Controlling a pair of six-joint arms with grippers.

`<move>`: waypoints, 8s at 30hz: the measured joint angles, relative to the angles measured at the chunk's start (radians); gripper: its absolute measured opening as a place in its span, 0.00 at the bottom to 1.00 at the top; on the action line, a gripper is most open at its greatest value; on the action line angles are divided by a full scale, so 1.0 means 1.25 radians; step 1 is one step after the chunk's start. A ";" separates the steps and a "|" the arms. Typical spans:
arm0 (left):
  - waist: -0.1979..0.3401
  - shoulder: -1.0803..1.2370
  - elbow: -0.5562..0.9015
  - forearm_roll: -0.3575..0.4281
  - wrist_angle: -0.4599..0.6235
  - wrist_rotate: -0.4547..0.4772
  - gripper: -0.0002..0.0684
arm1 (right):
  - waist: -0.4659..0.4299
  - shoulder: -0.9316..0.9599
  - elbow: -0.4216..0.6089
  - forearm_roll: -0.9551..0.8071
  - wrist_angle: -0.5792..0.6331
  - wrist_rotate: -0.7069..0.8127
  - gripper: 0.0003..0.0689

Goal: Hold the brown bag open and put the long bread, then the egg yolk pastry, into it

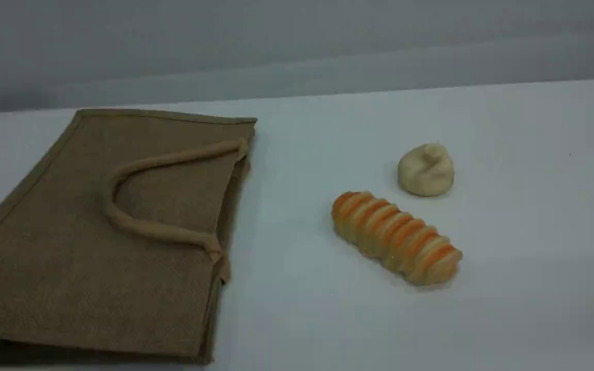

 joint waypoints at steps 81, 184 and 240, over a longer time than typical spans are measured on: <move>0.000 0.404 -0.135 -0.118 -0.280 0.092 0.44 | 0.000 0.329 -0.032 0.203 -0.272 -0.152 0.83; -0.056 1.457 -1.161 -0.520 0.115 0.526 0.13 | 0.001 1.354 -0.215 1.031 -0.501 -0.977 0.83; -0.056 1.457 -1.160 -0.519 0.114 0.523 0.13 | 0.113 1.514 -0.205 1.437 -0.777 -1.374 0.17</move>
